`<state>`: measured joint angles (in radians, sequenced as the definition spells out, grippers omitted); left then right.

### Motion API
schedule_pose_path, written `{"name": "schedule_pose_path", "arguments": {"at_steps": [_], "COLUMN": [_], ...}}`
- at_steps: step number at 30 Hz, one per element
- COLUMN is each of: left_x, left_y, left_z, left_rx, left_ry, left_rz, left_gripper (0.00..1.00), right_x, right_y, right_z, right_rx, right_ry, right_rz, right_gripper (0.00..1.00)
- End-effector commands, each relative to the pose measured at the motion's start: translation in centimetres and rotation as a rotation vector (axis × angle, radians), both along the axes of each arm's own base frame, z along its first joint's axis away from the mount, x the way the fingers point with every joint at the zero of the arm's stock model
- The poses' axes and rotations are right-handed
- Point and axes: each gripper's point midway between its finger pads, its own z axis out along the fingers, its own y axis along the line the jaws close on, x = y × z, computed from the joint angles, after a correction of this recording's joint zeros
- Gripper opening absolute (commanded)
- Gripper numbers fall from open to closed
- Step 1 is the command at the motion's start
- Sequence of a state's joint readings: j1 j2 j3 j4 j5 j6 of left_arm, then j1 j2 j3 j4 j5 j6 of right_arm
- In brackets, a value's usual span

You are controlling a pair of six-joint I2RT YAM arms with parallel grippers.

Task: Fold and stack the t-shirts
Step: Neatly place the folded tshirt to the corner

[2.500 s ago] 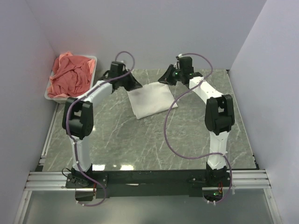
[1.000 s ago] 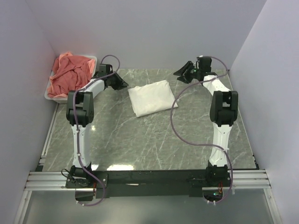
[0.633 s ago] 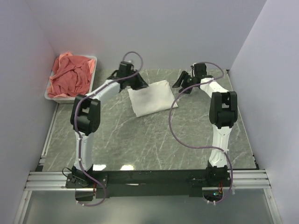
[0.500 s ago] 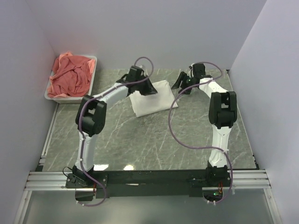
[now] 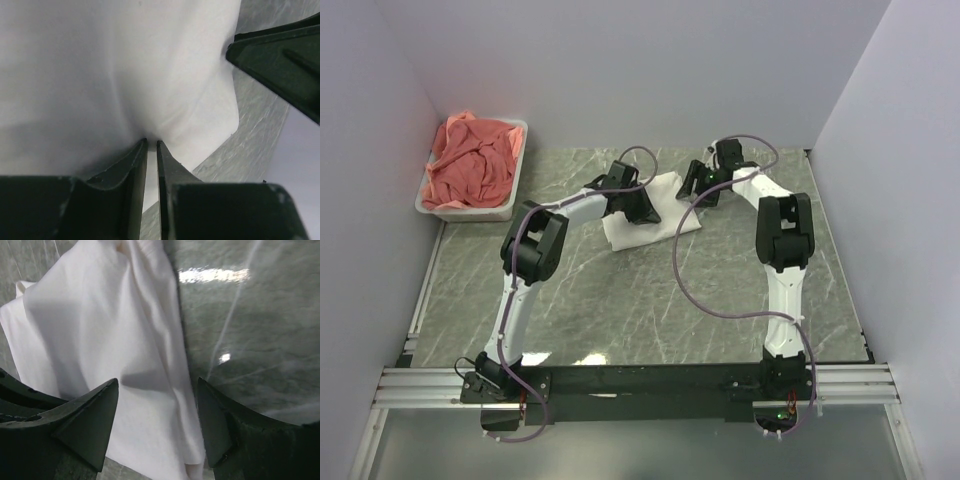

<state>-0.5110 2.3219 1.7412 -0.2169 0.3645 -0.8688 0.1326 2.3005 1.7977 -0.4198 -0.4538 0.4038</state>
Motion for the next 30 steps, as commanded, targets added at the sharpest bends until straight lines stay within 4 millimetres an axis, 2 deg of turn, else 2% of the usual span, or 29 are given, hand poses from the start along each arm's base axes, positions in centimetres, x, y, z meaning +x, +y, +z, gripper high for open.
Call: {"name": "schedule_pose_path", "arguments": {"at_steps": [1, 5, 10, 13, 14, 16, 17, 18, 19, 20, 21, 22, 23, 25, 26, 27, 28, 29, 30], "left_x": [-0.5, -0.3, 0.2, 0.6, 0.7, 1.0, 1.0, 0.9, 0.9, 0.7, 0.2, 0.0, -0.4, -1.4, -1.9, -2.5, -2.8, -3.3, -3.6], "left_y": [-0.4, -0.3, -0.5, -0.5, -0.5, -0.3, -0.1, 0.1, 0.5, 0.8, 1.3, 1.6, 2.0, 2.8, 3.3, 3.7, 4.1, 4.5, 5.0], "left_z": [-1.3, -0.4, 1.2, 2.5, 3.6, 5.0, 6.9, 7.5, 8.4, 10.5, 10.7, 11.3, 13.3, 13.5, 15.2, 14.7, 15.1, 16.5, 16.2], "left_rx": [0.048, 0.050, 0.048, 0.045, 0.039, 0.034, 0.027, 0.030, 0.035, 0.024, 0.031, 0.029, 0.019, 0.025, 0.012, 0.018, 0.014, 0.002, 0.012], "left_ry": [0.013, -0.002, -0.025, -0.046, -0.062, -0.090, -0.113, -0.125, -0.140, -0.169, -0.169, -0.176, -0.205, -0.200, -0.226, -0.210, -0.215, -0.237, -0.235], "left_rz": [-0.016, -0.017, -0.023, -0.013, -0.008, 0.006, 0.017, 0.022, 0.035, 0.045, 0.051, 0.058, 0.072, 0.082, 0.088, 0.092, 0.094, 0.098, 0.101], "left_gripper": [0.20, 0.20, 0.20, 0.19, 0.19, 0.19, 0.19, 0.19, 0.19, 0.19, 0.19, 0.20, 0.20, 0.20, 0.20, 0.19, 0.19, 0.19, 0.19], "right_x": [-0.1, -0.4, -1.3, -2.1, -2.3, -3.0, -3.2, -3.6, -4.2, -4.4, -4.5, -5.4, -5.7, -6.4, -6.7, -7.1, -7.6, -7.9, -8.3], "right_y": [0.8, 0.9, 1.0, 0.6, 0.6, 0.6, 0.6, 0.5, 0.4, 0.1, 0.1, -0.4, -0.5, -2.0, -2.6, -3.1, -3.6, -3.9, -4.1], "right_z": [-0.4, -0.7, -2.1, -2.6, -2.6, -2.4, -2.5, -2.6, -2.6, -2.6, -2.6, -2.5, -2.4, -2.1, -2.1, -2.0, -1.8, -1.7, -1.6], "right_rx": [-0.053, -0.065, -0.150, -0.199, -0.203, -0.202, -0.216, -0.226, -0.233, -0.244, -0.249, -0.256, -0.253, -0.294, -0.302, -0.305, -0.274, -0.243, -0.222], "right_ry": [0.003, 0.019, 0.067, 0.103, 0.104, 0.103, 0.104, 0.110, 0.119, 0.121, 0.113, 0.122, 0.124, 0.118, 0.127, 0.133, 0.130, 0.142, 0.146], "right_rz": [0.027, 0.024, 0.027, 0.004, 0.001, -0.007, -0.011, -0.014, -0.016, -0.033, -0.045, -0.065, -0.093, -0.160, -0.209, -0.233, -0.258, -0.308, -0.335], "right_gripper": [0.71, 0.70, 0.63, 0.43, 0.36, 0.29, 0.22, 0.19, 0.10, 0.05, 0.00, 0.00, 0.00, 0.00, 0.00, 0.00, 0.00, 0.00, 0.00]}}
